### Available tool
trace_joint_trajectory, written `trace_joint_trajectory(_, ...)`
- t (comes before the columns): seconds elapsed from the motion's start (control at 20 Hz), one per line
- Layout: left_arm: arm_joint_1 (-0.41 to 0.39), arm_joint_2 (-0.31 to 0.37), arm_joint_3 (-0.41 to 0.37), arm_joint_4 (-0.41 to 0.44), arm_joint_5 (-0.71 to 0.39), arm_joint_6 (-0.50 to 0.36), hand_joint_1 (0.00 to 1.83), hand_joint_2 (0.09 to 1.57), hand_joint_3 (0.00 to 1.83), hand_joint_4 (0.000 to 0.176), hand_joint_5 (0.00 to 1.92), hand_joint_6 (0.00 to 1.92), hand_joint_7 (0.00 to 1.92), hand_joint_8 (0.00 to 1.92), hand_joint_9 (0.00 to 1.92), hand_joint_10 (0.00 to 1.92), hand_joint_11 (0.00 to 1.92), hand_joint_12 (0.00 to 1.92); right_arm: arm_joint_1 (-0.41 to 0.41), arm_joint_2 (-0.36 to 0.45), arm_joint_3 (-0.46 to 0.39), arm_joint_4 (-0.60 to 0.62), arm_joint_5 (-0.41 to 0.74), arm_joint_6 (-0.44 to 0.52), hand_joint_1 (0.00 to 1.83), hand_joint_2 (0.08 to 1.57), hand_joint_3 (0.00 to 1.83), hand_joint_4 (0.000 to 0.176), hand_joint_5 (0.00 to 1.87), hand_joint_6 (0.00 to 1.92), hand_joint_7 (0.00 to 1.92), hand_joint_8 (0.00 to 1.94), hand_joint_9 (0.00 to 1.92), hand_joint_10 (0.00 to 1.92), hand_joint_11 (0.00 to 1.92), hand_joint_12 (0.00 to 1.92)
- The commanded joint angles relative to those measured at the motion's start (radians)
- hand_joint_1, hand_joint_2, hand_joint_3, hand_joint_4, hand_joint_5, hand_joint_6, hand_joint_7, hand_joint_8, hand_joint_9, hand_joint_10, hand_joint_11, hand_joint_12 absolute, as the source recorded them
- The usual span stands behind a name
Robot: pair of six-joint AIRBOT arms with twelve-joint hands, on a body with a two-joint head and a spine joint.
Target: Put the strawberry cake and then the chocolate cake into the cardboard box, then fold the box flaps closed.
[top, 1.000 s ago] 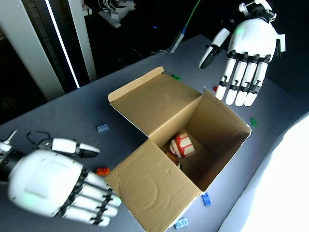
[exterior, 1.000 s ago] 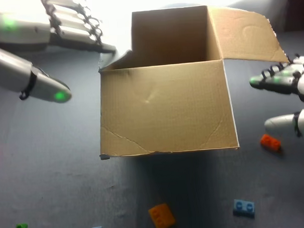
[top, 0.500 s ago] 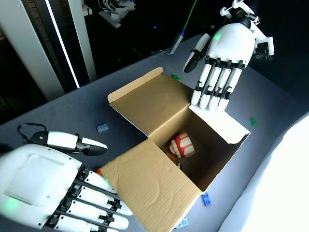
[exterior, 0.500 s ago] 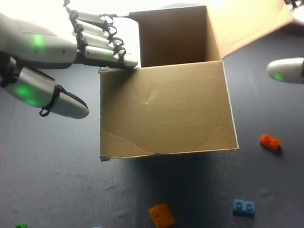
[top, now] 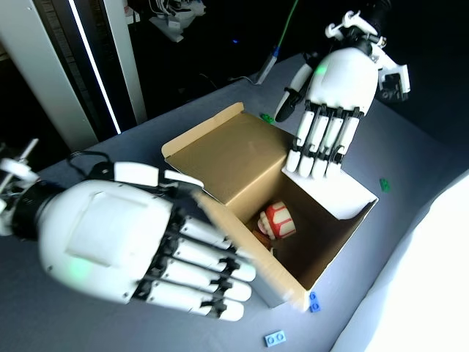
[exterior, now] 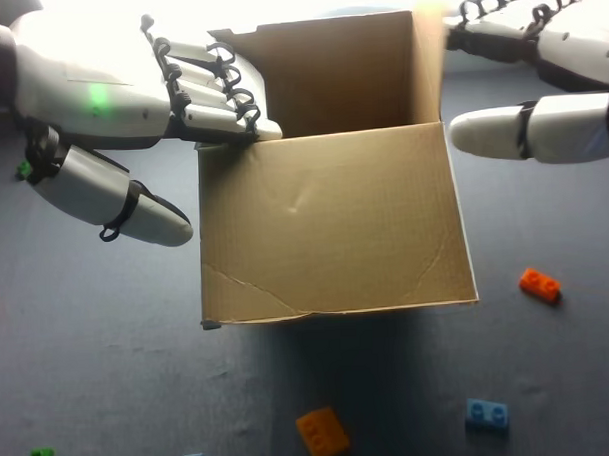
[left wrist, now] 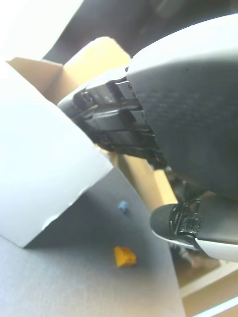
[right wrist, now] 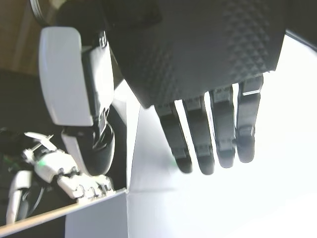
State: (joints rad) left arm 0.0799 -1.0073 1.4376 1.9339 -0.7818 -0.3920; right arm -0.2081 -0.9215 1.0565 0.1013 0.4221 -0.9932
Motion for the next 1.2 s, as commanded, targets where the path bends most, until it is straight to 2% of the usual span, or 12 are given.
trace_joint_trajectory(0.0,0.011,0.004,0.005,0.013,-0.018,0.007,0.00,1.24,0.00,0.025,0.13,0.00,0.16,0.00,0.16,0.00,0.00,0.67,0.014,0.004,0.004,0.004,0.118,-0.008,0.00,1.20,0.00,0.000,0.16,0.00,0.21,0.00,0.19,0.01,0.00,0.42)
trace_joint_trajectory(0.1,0.029,0.001,0.010,0.014,-0.018,0.007,0.00,1.26,0.01,0.035,0.15,0.01,0.17,0.00,0.18,0.01,0.00,0.70,0.013,-0.020,0.011,0.004,0.116,-0.031,0.00,1.20,0.00,0.000,0.13,0.00,0.19,0.00,0.15,0.00,0.00,0.31)
trace_joint_trajectory(0.15,0.037,0.001,0.009,0.014,-0.018,0.007,0.00,1.26,0.01,0.036,0.14,0.00,0.16,0.00,0.17,0.00,0.00,0.65,0.012,-0.030,0.017,0.004,0.116,-0.033,0.00,1.21,0.00,0.000,0.13,0.00,0.18,0.00,0.14,0.00,0.00,0.28)
trace_joint_trajectory(0.25,0.047,0.001,0.011,0.015,-0.018,0.006,0.00,1.24,0.00,0.045,0.16,0.01,0.19,0.00,0.19,0.01,0.00,0.71,0.007,-0.054,0.036,0.004,0.113,-0.034,0.00,1.21,0.00,0.000,0.13,0.00,0.17,0.01,0.15,0.00,0.00,0.19)
trace_joint_trajectory(0.4,0.029,0.000,0.016,0.004,-0.018,0.003,0.00,1.24,0.00,0.046,0.16,0.00,0.19,0.00,0.19,0.01,0.00,0.72,-0.006,-0.077,0.054,0.005,0.082,-0.038,0.00,1.21,0.00,0.000,0.13,0.00,0.18,0.01,0.15,0.00,0.00,0.19)
trace_joint_trajectory(0.45,0.016,0.000,0.019,-0.002,-0.019,0.001,0.00,1.25,0.00,0.035,0.14,0.00,0.17,0.00,0.18,0.00,0.00,0.70,-0.010,-0.082,0.055,0.005,0.073,-0.056,0.00,1.19,0.00,0.000,0.12,0.00,0.15,0.00,0.14,0.00,0.00,0.16)
trace_joint_trajectory(0.55,-0.014,0.000,0.026,-0.014,-0.023,-0.003,0.00,1.25,0.00,0.029,0.17,0.01,0.18,0.00,0.17,0.00,0.00,0.70,-0.017,-0.089,0.055,0.004,0.064,-0.086,0.00,1.21,0.00,0.000,0.13,0.00,0.19,0.00,0.16,0.00,0.00,0.28)
trace_joint_trajectory(0.7,-0.058,0.000,0.055,-0.029,-0.028,-0.010,0.00,1.24,0.00,0.025,0.16,0.00,0.18,0.00,0.17,0.00,0.00,0.74,-0.022,-0.089,0.055,0.004,0.043,-0.087,0.00,1.23,0.01,0.000,0.14,0.01,0.16,0.00,0.14,0.00,0.00,0.23)
trace_joint_trajectory(0.75,-0.073,0.000,0.069,-0.034,-0.033,-0.013,0.00,1.24,0.00,0.028,0.17,0.00,0.19,0.00,0.18,0.01,0.00,0.77,-0.023,-0.089,0.055,0.004,0.034,-0.089,0.00,1.22,0.00,0.000,0.16,0.01,0.18,0.00,0.16,0.01,0.00,0.30)
trace_joint_trajectory(0.95,-0.109,0.001,0.125,-0.035,-0.038,-0.017,0.00,1.26,0.00,0.025,0.15,0.00,0.18,0.00,0.18,0.00,0.00,0.76,-0.023,-0.087,0.055,0.004,0.033,-0.088,0.00,1.21,0.00,0.000,0.15,0.00,0.20,0.01,0.17,0.01,0.00,0.34)
trace_joint_trajectory(1.05,-0.112,0.001,0.173,-0.031,-0.042,-0.017,0.00,1.26,0.01,0.022,0.15,0.00,0.18,0.00,0.18,0.00,0.00,0.74,-0.011,-0.067,0.052,0.004,0.045,-0.029,0.00,1.22,0.00,0.000,0.15,0.00,0.20,0.01,0.18,0.01,0.00,0.35)
trace_joint_trajectory(1.15,-0.112,0.001,0.196,-0.025,-0.046,-0.017,0.00,1.26,0.00,0.020,0.16,0.00,0.18,0.00,0.18,0.00,0.00,0.74,0.000,-0.050,0.046,0.004,0.045,-0.016,0.00,1.21,0.00,0.000,0.15,0.00,0.22,0.01,0.19,0.01,0.00,0.39)
